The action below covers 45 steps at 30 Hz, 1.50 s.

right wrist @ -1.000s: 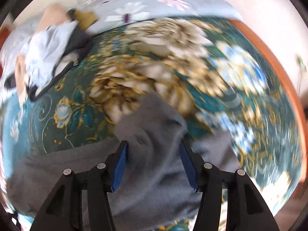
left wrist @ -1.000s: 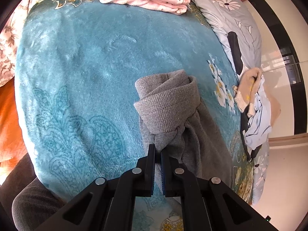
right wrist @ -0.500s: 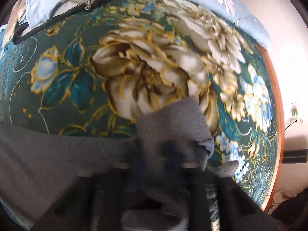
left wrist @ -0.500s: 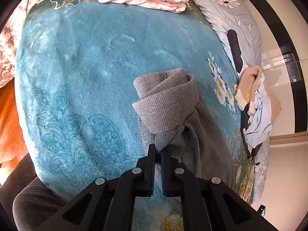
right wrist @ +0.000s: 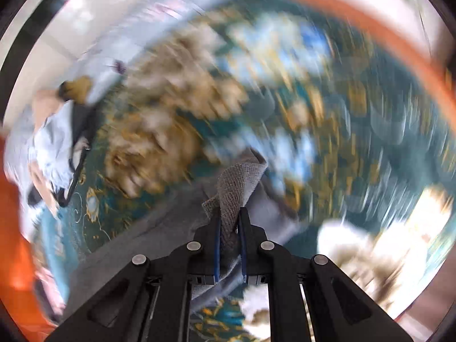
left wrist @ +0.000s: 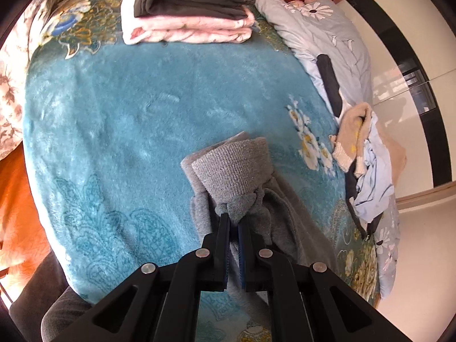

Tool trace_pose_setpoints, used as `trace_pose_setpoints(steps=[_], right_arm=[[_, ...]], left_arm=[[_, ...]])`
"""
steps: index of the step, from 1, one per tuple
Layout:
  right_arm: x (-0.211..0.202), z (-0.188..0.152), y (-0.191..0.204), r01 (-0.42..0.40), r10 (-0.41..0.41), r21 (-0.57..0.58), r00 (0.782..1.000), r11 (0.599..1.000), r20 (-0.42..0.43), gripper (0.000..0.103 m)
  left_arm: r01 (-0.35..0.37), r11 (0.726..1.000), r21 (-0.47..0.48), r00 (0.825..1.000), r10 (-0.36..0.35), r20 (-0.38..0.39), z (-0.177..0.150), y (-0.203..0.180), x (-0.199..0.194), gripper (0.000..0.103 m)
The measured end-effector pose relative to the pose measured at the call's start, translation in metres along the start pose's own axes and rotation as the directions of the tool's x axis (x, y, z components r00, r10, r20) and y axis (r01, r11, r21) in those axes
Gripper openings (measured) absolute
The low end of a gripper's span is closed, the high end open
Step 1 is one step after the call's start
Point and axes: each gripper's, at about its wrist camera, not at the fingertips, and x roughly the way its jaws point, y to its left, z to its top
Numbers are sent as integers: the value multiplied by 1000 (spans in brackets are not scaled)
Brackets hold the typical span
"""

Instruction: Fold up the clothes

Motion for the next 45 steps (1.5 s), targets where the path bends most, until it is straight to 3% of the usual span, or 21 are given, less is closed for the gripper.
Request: trace_pose_setpoints(steps=[2,4,6,9,14,18,22,24,27,29,30,34,36,40,45], right_arm=[[15,-9,-21,0,1,113,1000,994,-9,12],[20,-13,-34,-16,17,195,1000,981,-5,23],[17,-11,-36,2,-1,183,1000,983,-5,38],[16,-9,-39,10,-14,175,1000,985,20,47],[30,-8,-50,-77,67,287,997,955,43,47],[31,-1,-42,-97,90,298,995,949,38,19],[12,4,-20,-76,66,241,997,968,49,16],[-7,5,4,-103,92,157,993,982,75,15],[-41,-5,82,-114,127,-127,986,985,105,15],[-57,-25,144,-116,160,-322,981,940,113,15],[-60,-42,178,-121,183,-422,977,899,110,15],[-57,-125,283,-158,268,-714,963,682,43,15],[-40,-170,320,-183,267,-797,963,575,-29,15],[5,-251,367,-171,186,-902,977,397,-104,15],[48,-311,377,-181,66,-951,983,252,-170,16]], left_arm=[[-24,999,-21,999,23,-23,-5,11,9,5],[-30,998,-53,999,29,-31,-10,23,14,5],[-15,995,-94,999,11,-38,-13,32,18,6],[-4,992,-124,999,-2,-43,-17,40,21,8],[52,990,-131,997,-58,-42,-16,40,13,8],[93,985,-145,995,-98,-26,-16,38,5,9],[122,979,-162,992,-125,-5,-20,41,-2,10],[136,973,-184,991,-136,8,-23,45,-4,12],[146,965,-218,989,-147,12,-31,49,-3,12],[152,962,-225,988,-154,13,-35,50,-4,12],[159,961,-228,987,-159,19,-37,50,-6,12],[177,957,-228,984,-172,40,-41,48,-16,14],[174,959,-222,985,-169,42,-42,46,-18,16],[160,960,-231,987,-155,38,-44,49,-17,17],[143,956,-254,990,-143,20,-45,54,-10,19]])
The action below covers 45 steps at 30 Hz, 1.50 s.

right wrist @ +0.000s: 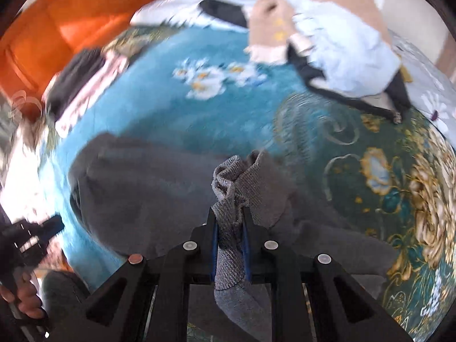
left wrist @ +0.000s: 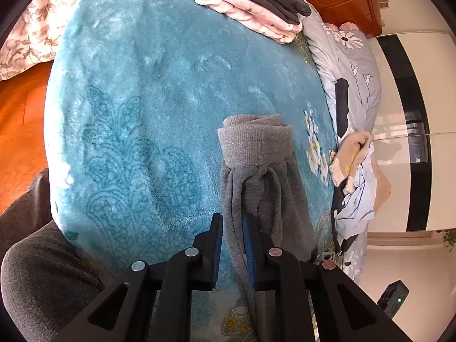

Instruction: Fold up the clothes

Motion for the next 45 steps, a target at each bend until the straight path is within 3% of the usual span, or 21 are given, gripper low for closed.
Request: trace_pose_setpoints(steps=[4,6,9,11,15,19,25,29,34,36,38,42,45], right_arm=[[19,-9,15,-68,64,-71,996,995,-65,25],[16,-7,12,-142,138,-51,988,989,-70,39],[-1,-6,-5,-222,222,-2,975,975,-2,48],[-10,-3,-23,-228,226,50,973,972,44,48],[-10,0,-60,-277,274,187,961,942,47,49],[-1,2,-81,-273,275,264,961,925,28,49],[12,2,-94,-249,264,298,965,922,-9,49],[14,2,-101,-233,249,314,968,920,-11,49],[9,-1,-115,-216,228,360,974,908,9,49],[4,-3,-123,-208,215,381,976,901,23,49],[0,-7,-131,-208,211,410,977,888,39,49],[-13,-16,-150,-229,218,472,973,851,79,49],[-29,-27,-165,-245,213,501,970,830,120,49]], left_arm=[[-13,1000,-11,1000,13,-9,5,1,6,30],[-16,1000,-14,1000,16,-5,10,0,8,40],[-12,1000,-29,1000,12,11,21,0,12,53],[-28,999,-30,999,28,18,30,-1,20,54],[-42,999,-22,999,42,28,47,-3,36,54],[-39,999,18,999,38,38,59,-9,52,54],[-83,994,70,996,80,36,70,-20,73,51],[-111,990,83,993,108,43,69,-32,74,27],[-105,975,195,989,82,122,55,-74,41,22],[-69,952,299,988,22,156,39,-106,19,22],[-32,906,423,984,-46,173,15,-142,-2,22],[53,761,646,975,-180,132,-45,-214,-34,21],[131,640,757,972,-233,28,-98,-258,-36,21]])
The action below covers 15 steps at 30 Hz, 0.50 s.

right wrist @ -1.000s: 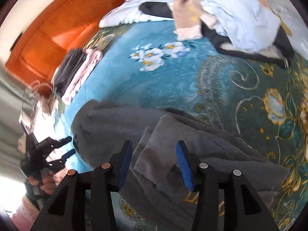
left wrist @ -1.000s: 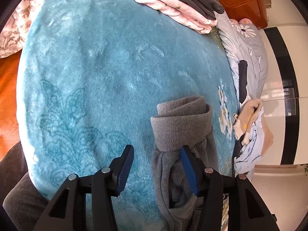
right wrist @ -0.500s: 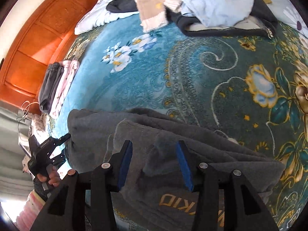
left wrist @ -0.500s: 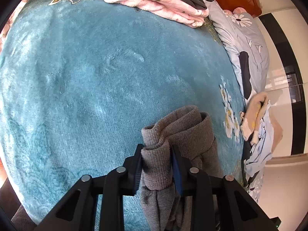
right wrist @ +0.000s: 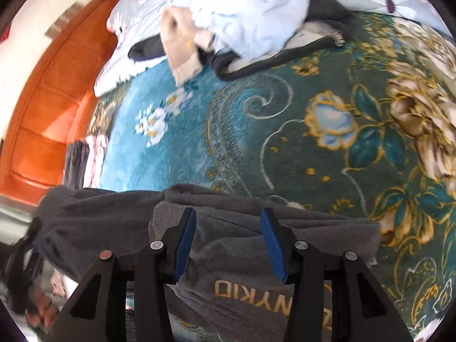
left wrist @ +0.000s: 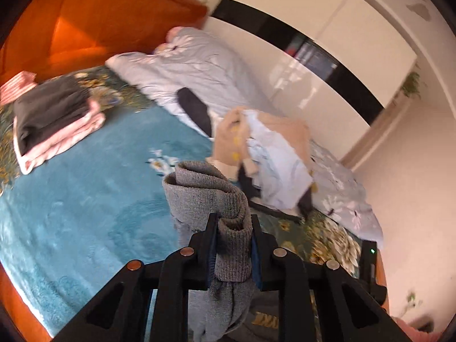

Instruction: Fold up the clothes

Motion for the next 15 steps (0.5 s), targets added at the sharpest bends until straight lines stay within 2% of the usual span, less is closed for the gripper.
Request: trace_pose_setpoints(steps=[3,6,10,15], right_arm=[[-23,-1,-15,-9,8,29,999,1000,43,49],[-45,-5,-37,-5,0,61,997,998,74,49],[-71,-14,-77,27,-40,123,994,992,106,49],[-80,-28,-116,20,-39,204,995,979,93,49]], left_arm=[[98,993,73,991,-91,-93,-17,-62,30,21],[156,975,159,965,-116,-237,-51,-115,64,21],[201,934,296,911,-67,-407,-107,-169,103,21],[185,908,376,837,56,-545,-157,-189,141,23]])
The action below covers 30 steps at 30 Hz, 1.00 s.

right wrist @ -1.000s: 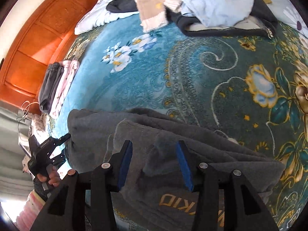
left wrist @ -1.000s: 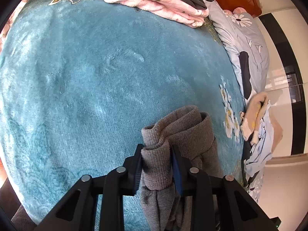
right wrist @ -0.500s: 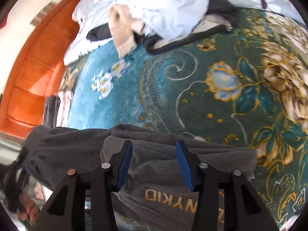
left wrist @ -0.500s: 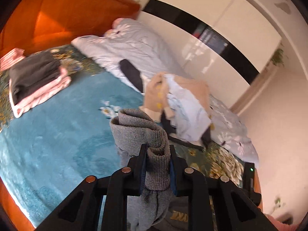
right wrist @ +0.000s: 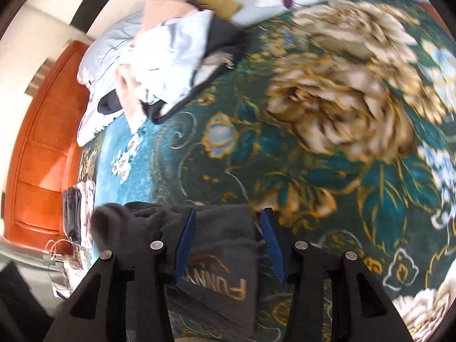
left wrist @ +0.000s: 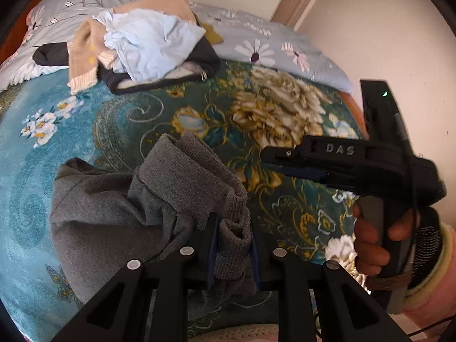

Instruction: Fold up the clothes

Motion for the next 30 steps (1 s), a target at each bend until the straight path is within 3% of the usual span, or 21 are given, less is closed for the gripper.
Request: trace_pose_setpoints(steps=[4,6,9,11,13,16,19,22,24,27,28,30], right_arm=[[4,-5,-5,-30,29,-16,999,999,-33,49],[9,-5,0,-46,44,-32,998,998,-47,49],[14,-6,7,-72,68,-65,996,995,-66,49],[17,-9,12,-107,100,-90,992,990,-81,49],[23,-13,19,-152,139,-118,984,981,-110,49],[35,-21,35,-198,167,-188,972,962,-166,57],[54,-24,55,-166,117,-278,976,946,-185,57],[74,-21,58,-133,78,-309,980,942,-182,57],[87,-21,59,-137,71,-316,975,939,-210,57],[91,-24,62,-167,99,-304,969,938,-226,56],[89,-25,66,-166,99,-317,971,934,-217,52],[84,-29,73,-155,86,-352,975,923,-204,32]], left_arm=[[30,999,-42,999,-31,-44,-3,9,4,27],[44,996,-81,999,-46,-24,-5,16,-4,40],[116,975,-188,992,-106,61,-11,40,-24,43],[111,952,-284,988,-76,132,-18,67,-40,49],[43,905,-424,988,23,150,-28,104,-49,51],[-24,782,-623,988,115,107,-52,158,-48,51],[-11,654,-756,991,106,78,-83,192,-40,51],[49,568,-821,994,51,95,-103,208,-33,51],[54,554,-830,994,52,99,-108,210,-31,51],[45,571,-819,994,56,94,-107,207,-30,51],[42,576,-816,995,54,89,-106,206,-30,51],[40,582,-812,995,49,84,-105,206,-30,51]])
